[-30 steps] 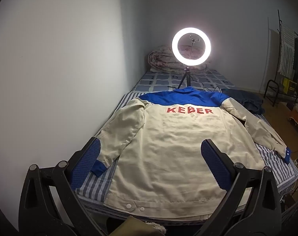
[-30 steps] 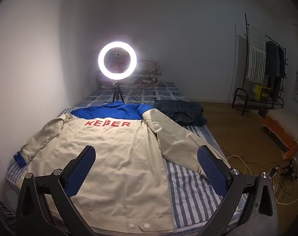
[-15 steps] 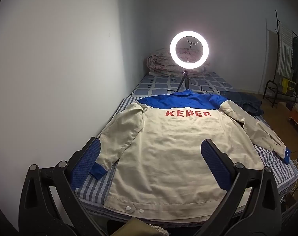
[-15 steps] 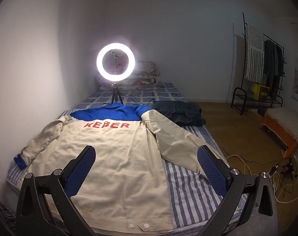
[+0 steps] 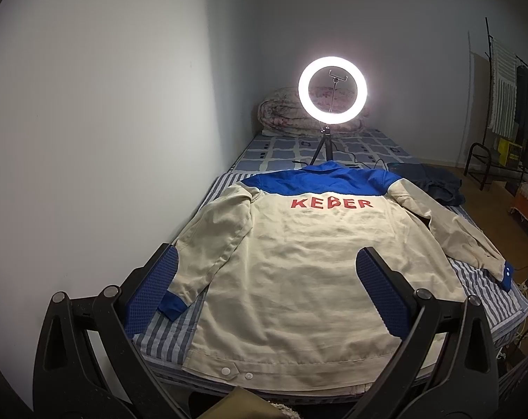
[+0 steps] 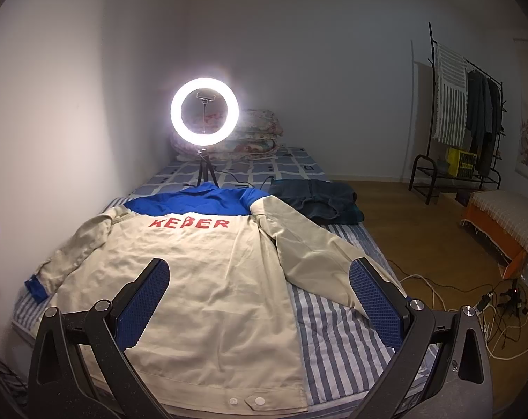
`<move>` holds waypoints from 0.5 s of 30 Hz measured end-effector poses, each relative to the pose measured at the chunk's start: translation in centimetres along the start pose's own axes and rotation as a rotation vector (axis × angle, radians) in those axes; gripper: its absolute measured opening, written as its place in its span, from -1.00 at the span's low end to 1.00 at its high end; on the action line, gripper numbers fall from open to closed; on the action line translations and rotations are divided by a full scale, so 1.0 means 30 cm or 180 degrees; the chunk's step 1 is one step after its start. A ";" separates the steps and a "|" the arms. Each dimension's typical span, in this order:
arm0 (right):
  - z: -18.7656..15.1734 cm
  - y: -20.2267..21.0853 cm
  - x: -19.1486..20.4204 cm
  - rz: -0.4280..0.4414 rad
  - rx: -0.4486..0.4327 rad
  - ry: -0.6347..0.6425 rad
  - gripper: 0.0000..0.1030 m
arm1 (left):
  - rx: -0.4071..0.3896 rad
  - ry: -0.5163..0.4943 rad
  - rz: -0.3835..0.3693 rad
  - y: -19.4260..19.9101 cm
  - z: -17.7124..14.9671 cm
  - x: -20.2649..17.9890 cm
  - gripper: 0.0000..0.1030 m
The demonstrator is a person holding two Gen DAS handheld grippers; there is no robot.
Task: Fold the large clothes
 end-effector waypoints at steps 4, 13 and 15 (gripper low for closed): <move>0.000 0.000 0.001 0.0002 0.0001 0.0002 0.99 | 0.0001 0.0006 0.0002 0.000 0.000 0.001 1.00; -0.004 0.000 0.003 0.0000 0.0003 -0.0002 0.99 | -0.0006 0.0003 0.0004 0.002 0.001 0.000 1.00; 0.002 0.004 0.000 -0.0001 0.0001 0.0002 0.99 | -0.0008 0.0006 0.0004 0.002 0.001 0.000 1.00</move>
Point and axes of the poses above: each gripper's, at about its wrist camera, not at the fingertips, and y roughly against the way its jaws point, x to its left, z to its top, the point moved 10 cm from there along -y, roughly the way its jaws point, and after that the axes turned 3 degrees about -y, right-handed, at the moved point
